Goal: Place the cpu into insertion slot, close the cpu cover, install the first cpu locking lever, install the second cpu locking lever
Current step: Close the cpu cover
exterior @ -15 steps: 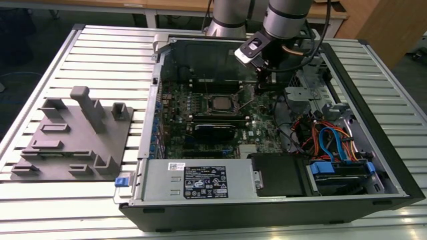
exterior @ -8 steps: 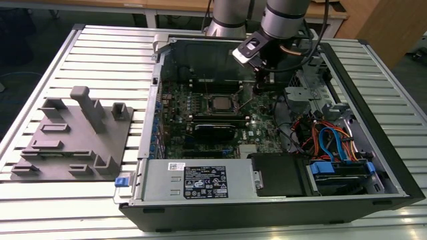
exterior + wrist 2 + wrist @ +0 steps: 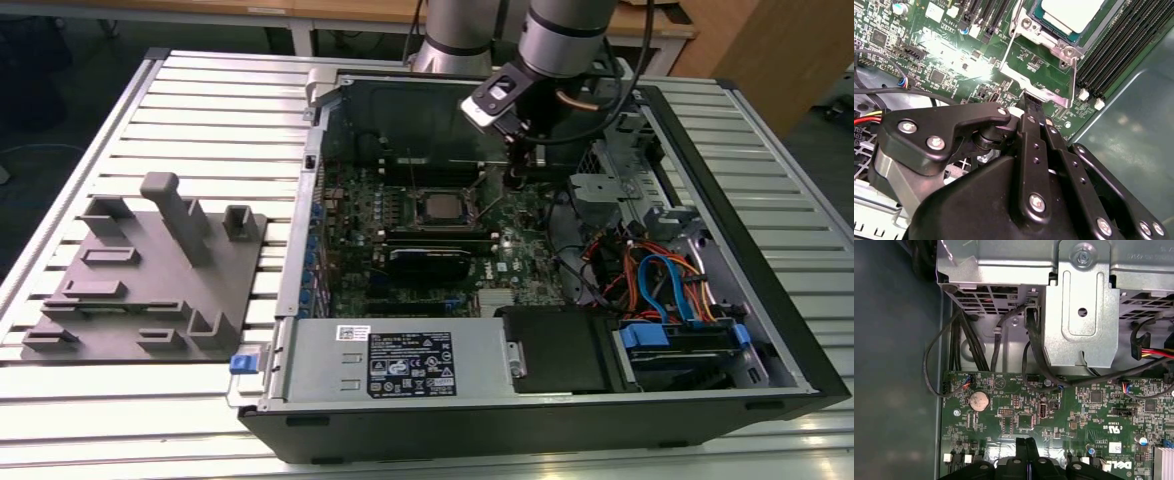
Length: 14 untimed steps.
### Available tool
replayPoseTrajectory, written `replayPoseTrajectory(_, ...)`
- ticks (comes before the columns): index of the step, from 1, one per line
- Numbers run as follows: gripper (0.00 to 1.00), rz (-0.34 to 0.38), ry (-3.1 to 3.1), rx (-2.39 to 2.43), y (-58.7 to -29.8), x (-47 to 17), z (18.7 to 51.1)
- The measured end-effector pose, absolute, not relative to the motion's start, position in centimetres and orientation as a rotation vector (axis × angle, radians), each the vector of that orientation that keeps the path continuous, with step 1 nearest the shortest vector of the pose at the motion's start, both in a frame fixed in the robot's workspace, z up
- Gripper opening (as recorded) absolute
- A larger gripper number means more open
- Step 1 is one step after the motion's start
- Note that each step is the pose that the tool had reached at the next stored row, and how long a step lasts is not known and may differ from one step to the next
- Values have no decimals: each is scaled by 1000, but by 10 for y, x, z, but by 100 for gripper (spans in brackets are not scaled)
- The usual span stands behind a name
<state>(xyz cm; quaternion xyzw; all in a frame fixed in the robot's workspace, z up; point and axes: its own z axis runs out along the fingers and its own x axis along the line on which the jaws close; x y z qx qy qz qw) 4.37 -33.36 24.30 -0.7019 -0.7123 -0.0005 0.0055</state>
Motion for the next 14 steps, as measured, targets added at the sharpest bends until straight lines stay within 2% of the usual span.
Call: replayPoseTrajectory(14,10,-2,-2230,-2197,-334,40,243)
